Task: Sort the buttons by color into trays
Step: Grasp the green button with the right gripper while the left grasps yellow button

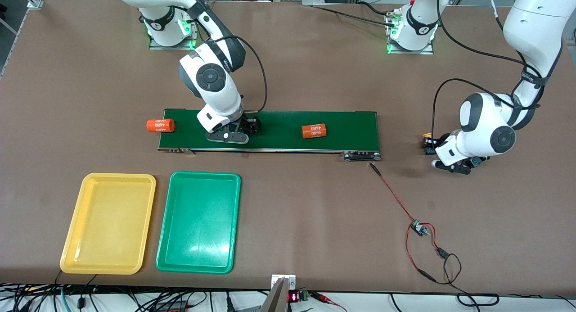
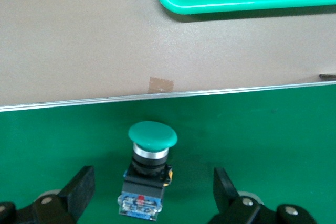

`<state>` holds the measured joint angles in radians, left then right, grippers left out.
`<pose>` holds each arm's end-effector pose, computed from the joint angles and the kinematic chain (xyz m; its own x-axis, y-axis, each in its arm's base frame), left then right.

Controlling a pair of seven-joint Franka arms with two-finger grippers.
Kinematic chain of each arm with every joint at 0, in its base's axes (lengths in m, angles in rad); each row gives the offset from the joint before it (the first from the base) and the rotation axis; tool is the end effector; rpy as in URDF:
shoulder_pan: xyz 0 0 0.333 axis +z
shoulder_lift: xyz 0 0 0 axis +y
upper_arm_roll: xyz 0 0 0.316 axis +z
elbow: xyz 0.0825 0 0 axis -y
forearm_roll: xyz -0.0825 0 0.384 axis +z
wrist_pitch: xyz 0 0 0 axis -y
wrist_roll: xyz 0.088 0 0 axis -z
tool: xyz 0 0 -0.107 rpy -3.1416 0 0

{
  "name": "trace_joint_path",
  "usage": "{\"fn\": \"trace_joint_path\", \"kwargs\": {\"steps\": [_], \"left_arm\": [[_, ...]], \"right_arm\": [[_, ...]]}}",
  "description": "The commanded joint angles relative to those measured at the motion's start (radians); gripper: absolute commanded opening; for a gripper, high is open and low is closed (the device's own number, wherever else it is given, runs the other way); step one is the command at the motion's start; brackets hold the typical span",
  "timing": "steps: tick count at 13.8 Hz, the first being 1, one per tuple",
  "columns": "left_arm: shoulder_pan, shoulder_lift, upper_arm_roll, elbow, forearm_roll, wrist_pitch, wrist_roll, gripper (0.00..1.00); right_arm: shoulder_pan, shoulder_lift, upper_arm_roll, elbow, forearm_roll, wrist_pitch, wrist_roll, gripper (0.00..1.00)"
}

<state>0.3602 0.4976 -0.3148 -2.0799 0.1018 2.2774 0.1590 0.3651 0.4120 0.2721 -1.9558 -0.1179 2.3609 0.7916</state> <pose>0.5542 0.0242 0.1756 0.9512 -0.1852 -0.2469 -0.1562 -0.9788 0.1323 0.5015 0.3606 0.2735 0.9956 -0.0930 -0.0085 -0.0931 -0.9953 -0.0255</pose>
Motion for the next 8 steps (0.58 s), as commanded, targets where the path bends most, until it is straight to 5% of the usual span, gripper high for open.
{"fn": "trace_joint_path", "kwargs": {"steps": [1, 8], "left_arm": [[-0.016, -0.076, -0.003, -0.016, -0.013, -0.03, 0.004, 0.0], [-0.177, -0.185, -0.052, 0.0, -0.048, -0.121, -0.042, 0.0]], "right_arm": [[0.015, 0.014, -0.011, 0.02, -0.008, 0.0, 0.023, 1.0], [0.009, 0.031, -0.037, 0.012, -0.003, -0.023, -0.003, 0.98]]}}
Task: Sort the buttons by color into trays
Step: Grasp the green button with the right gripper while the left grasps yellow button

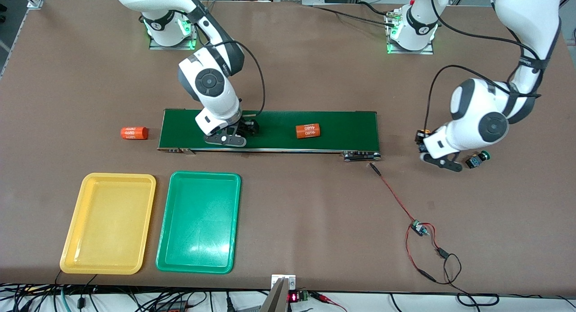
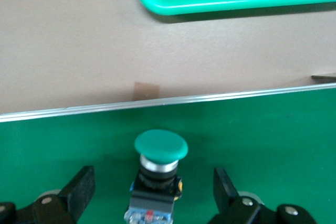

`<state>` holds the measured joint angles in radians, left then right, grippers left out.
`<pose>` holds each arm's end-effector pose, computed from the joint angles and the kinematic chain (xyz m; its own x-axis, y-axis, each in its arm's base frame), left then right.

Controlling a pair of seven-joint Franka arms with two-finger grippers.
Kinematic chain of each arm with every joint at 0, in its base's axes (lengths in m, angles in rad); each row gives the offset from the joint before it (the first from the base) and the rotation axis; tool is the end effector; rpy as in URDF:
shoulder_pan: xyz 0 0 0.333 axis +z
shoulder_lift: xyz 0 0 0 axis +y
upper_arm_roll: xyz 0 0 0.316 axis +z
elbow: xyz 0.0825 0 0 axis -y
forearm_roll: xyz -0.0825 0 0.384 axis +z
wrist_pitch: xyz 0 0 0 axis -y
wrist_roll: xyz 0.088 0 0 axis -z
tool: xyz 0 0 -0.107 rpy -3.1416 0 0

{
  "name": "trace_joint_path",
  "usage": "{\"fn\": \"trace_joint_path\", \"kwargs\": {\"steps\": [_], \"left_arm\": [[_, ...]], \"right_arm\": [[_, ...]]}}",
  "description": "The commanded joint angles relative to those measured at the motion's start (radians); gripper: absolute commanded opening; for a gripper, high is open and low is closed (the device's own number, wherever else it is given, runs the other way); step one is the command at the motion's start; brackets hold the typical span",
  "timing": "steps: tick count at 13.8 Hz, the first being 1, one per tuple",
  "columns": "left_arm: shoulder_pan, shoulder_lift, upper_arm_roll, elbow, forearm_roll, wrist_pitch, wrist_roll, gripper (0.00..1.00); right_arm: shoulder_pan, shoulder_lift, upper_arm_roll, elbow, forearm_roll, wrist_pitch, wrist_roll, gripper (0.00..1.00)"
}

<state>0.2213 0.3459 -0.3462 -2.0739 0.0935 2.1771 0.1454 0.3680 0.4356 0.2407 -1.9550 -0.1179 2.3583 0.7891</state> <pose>0.5581 -0.0649 0.2545 0.9242 -0.3215 -0.2061 -0.3110 -0.9468 0.0827 0.5095 0.3462 0.2576 0.9929 -0.1164 -0.0249 -0.1165 -0.9932 -0.0020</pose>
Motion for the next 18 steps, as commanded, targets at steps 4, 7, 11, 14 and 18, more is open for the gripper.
{"fn": "trace_joint_path", "kwargs": {"steps": [4, 7, 11, 14, 18], "left_arm": [[-0.15, -0.045, -0.031, 0.018, -0.167, -0.02, -0.113, 0.0], [-0.212, -0.045, -0.046, 0.02, -0.178, -0.017, -0.206, 0.0], [-0.255, -0.016, -0.062, 0.023, -0.179, 0.024, -0.302, 0.0], [-0.255, 0.014, -0.062, 0.023, -0.179, 0.052, -0.3, 0.0], [-0.258, 0.05, -0.06, 0.05, -0.164, 0.082, -0.285, 0.0]], "right_arm": [[0.0, 0.009, -0.006, 0.014, -0.002, -0.025, -0.002, 0.6], [-0.003, 0.009, -0.007, 0.016, 0.0, -0.025, -0.001, 0.28], [-0.038, -0.035, -0.014, 0.04, 0.027, -0.075, -0.045, 0.17], [-0.093, -0.069, -0.026, 0.204, 0.024, -0.285, -0.205, 0.18], [-0.23, -0.039, -0.05, 0.295, 0.024, -0.254, -0.474, 0.18]]}}
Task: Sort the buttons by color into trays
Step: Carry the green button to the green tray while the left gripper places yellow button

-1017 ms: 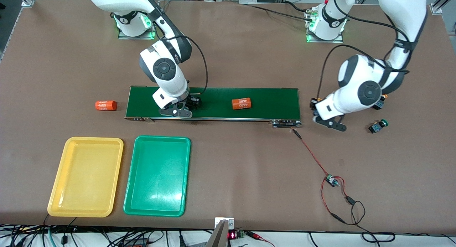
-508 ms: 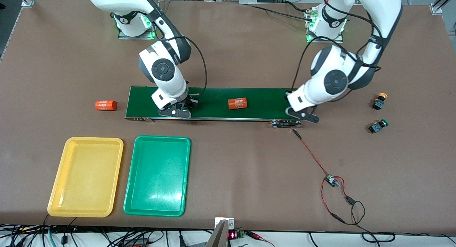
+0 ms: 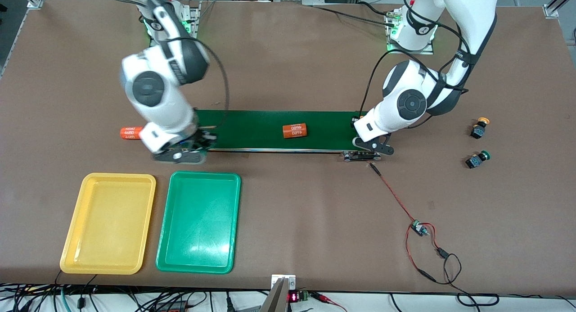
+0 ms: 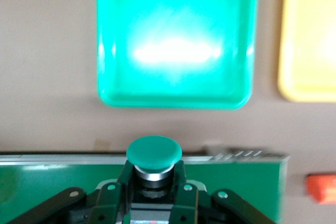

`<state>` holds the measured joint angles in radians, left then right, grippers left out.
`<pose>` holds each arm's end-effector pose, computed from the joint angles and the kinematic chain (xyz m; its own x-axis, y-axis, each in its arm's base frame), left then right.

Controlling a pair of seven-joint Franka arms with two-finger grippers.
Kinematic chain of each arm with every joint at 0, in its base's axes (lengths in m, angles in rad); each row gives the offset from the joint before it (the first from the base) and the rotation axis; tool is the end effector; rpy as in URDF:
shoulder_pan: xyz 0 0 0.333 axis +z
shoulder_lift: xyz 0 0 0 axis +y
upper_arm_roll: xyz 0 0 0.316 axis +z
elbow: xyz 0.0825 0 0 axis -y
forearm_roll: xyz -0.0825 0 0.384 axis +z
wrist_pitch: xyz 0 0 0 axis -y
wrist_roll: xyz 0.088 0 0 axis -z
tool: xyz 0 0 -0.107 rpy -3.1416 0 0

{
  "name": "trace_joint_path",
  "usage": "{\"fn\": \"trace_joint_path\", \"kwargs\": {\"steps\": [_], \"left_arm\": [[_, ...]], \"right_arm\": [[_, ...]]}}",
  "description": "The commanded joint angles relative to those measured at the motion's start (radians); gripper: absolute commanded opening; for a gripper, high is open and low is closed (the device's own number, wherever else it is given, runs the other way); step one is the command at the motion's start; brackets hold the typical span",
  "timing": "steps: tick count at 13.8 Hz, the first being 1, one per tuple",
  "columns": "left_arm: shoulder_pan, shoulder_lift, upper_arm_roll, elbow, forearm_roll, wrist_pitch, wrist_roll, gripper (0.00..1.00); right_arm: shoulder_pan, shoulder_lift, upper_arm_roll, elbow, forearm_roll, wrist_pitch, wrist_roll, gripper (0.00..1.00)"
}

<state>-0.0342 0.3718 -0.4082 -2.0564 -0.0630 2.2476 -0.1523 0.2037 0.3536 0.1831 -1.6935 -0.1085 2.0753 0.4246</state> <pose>0.5206 -0.2448 0.2572 0.9530 -0.2412 -0.1832 -0.2132 -0.9638 0.1601 0.6144 0.2320 0.3970 0.9990 0.0012 0.0451 0.0005 -0.9999 0.0165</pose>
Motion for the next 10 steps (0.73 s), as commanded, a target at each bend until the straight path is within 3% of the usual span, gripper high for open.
{"fn": "trace_joint_path", "kwargs": {"steps": [1, 4, 5, 6, 7, 10], "left_arm": [[-0.003, 0.027, 0.002, 0.035, -0.008, 0.016, 0.014, 0.0], [-0.003, 0.036, 0.003, 0.038, -0.008, 0.017, 0.026, 0.08], [-0.003, 0.036, 0.003, 0.038, -0.008, 0.017, 0.039, 0.26], [-0.003, 0.038, 0.008, 0.038, -0.009, 0.017, 0.043, 0.59], [-0.001, 0.033, 0.011, 0.041, -0.008, 0.017, 0.049, 1.0], [0.008, 0.001, 0.011, 0.091, -0.009, 0.0, 0.071, 1.0]], "right_arm": [[-0.082, 0.062, 0.006, 0.038, 0.013, 0.095, -0.147, 0.19], [-0.109, 0.137, 0.006, 0.04, 0.003, 0.216, -0.188, 0.19], [-0.116, 0.171, 0.006, 0.044, 0.004, 0.26, -0.202, 0.19], [-0.118, 0.203, 0.006, 0.061, 0.001, 0.279, -0.207, 0.2], [-0.121, 0.243, 0.006, 0.089, 0.001, 0.285, -0.239, 0.22], [-0.138, 0.332, 0.004, 0.162, 0.003, 0.304, -0.358, 0.22]]}}
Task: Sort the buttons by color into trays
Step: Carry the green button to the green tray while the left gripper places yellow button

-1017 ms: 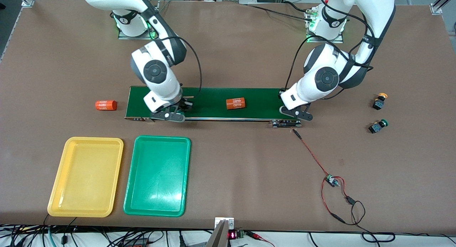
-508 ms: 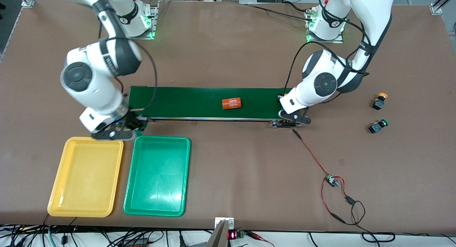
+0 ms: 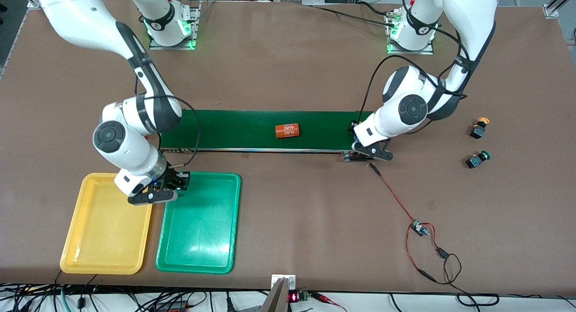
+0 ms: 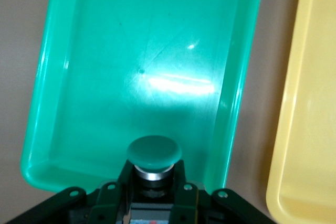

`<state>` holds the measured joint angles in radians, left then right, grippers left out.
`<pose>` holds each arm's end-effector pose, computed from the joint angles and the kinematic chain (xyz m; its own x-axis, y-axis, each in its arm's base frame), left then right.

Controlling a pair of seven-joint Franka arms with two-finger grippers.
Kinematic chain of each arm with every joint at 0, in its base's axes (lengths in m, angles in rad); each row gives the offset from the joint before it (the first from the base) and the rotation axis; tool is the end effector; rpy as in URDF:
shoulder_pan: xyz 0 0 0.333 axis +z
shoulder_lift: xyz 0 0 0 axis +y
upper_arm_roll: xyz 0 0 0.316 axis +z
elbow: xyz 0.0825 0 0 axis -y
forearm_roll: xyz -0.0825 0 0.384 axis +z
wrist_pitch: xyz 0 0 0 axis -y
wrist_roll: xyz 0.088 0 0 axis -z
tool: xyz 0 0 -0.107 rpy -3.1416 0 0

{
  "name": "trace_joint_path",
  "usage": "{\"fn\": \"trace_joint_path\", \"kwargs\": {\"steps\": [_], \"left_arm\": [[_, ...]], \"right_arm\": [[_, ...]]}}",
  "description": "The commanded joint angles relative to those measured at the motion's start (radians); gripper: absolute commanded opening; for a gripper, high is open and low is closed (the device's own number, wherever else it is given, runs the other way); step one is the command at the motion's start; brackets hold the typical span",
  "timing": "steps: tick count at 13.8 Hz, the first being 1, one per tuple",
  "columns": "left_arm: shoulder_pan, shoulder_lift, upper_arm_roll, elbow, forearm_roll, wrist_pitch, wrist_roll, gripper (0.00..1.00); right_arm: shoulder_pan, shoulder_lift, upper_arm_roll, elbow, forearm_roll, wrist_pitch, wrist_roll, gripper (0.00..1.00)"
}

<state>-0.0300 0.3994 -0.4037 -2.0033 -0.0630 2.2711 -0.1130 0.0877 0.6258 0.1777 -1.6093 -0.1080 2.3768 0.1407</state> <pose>0.5412 -0.2452 0.2645 0.9560 -0.2633 -0.1295 -0.2380 -0.9540 0.1822 0.6879 0.1671 0.2810 0.9773 0.1508 0.1486 0.1582 -0.9866 -0.0392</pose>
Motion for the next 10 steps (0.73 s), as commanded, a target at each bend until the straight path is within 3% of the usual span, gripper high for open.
{"fn": "trace_joint_path", "kwargs": {"steps": [1, 6, 7, 9, 10], "left_arm": [[0.018, -0.048, 0.008, 0.041, -0.011, -0.031, 0.03, 1.0], [0.296, -0.099, 0.012, 0.026, -0.008, -0.169, 0.033, 1.0], [0.344, -0.097, 0.012, 0.018, -0.008, -0.195, 0.033, 1.0], [0.393, -0.096, 0.022, -0.018, 0.003, -0.209, 0.032, 1.0], [0.415, -0.094, 0.035, -0.026, 0.026, -0.209, 0.033, 1.0]], "right_arm": [[-0.028, 0.075, 0.011, 0.08, 0.002, 0.021, -0.104, 0.22], [-0.022, 0.155, 0.012, 0.094, 0.004, 0.153, -0.119, 0.22], [-0.019, 0.167, 0.012, 0.094, 0.004, 0.174, -0.118, 0.31], [-0.006, 0.179, 0.012, 0.094, 0.004, 0.18, -0.106, 0.87], [-0.005, 0.187, 0.012, 0.094, 0.004, 0.188, -0.104, 1.0]]}}
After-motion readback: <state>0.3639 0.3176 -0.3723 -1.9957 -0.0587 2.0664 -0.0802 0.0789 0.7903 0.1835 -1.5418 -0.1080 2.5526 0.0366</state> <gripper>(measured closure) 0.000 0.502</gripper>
